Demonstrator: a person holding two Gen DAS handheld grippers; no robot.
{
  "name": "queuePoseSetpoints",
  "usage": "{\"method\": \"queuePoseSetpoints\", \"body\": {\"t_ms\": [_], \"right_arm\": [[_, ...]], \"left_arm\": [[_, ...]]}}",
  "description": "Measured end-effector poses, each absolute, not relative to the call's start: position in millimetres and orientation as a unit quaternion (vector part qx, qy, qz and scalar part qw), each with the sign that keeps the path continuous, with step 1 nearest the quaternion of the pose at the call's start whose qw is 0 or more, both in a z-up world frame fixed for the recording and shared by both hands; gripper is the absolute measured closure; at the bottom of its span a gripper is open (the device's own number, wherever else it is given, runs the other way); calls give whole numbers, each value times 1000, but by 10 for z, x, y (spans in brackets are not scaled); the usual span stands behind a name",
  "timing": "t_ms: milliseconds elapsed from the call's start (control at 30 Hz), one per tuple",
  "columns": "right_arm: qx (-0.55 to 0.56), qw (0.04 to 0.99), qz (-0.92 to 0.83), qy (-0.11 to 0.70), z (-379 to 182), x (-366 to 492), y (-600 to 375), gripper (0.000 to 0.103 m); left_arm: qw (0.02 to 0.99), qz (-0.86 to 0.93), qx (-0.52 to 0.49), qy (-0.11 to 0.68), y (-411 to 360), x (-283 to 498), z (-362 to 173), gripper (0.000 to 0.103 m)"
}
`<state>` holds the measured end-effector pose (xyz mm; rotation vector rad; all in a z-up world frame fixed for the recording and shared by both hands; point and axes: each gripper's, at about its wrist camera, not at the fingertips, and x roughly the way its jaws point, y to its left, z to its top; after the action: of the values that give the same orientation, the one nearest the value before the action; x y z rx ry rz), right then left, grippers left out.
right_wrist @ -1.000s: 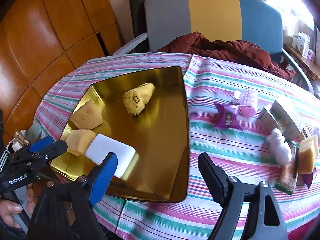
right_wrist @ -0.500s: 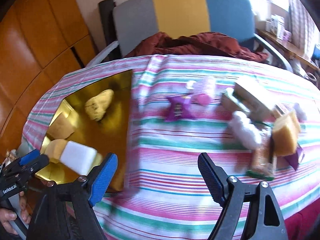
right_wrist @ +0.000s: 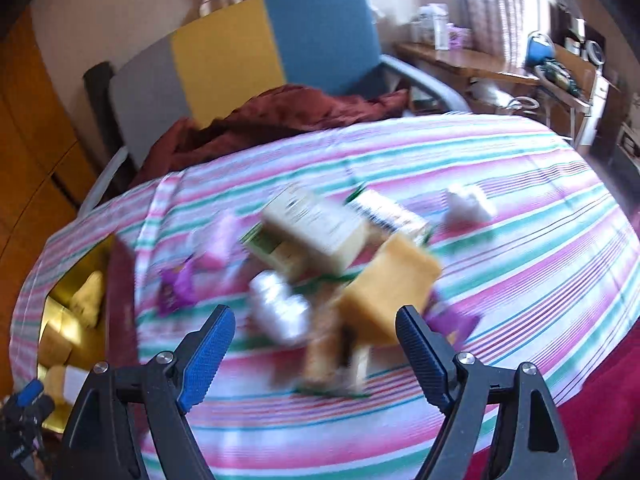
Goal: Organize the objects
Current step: 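Move both tools to the pile and grasp the purple snack packet with the left tool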
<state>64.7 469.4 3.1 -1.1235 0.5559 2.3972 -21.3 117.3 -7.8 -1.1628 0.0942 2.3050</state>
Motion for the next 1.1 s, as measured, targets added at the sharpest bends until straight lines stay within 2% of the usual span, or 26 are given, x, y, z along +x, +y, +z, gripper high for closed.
{"method": "queuePoseSetpoints", "body": {"t_ms": [300,433,633,867,1100], "right_arm": [[-367,253,864,233,-17,656,5225,19],[-375,241,855,266,-125,657,5302,19],[-378,218,861,262,-128,609,5248,19],[-382,201,863,264,-136,587,5217,19],[-389,185,864,261,-149,544,5182,19]], "left_arm": [[322,848,-414,76,1732,-246,65,17],[341,838,-416,93,2055,-347,60,17],[360,822,-427,111,2545,-559,21,20],[354,796,-476,117,2997,-938,-239,27],[313,779,-528,128,3287,-1248,-563,28]]}}
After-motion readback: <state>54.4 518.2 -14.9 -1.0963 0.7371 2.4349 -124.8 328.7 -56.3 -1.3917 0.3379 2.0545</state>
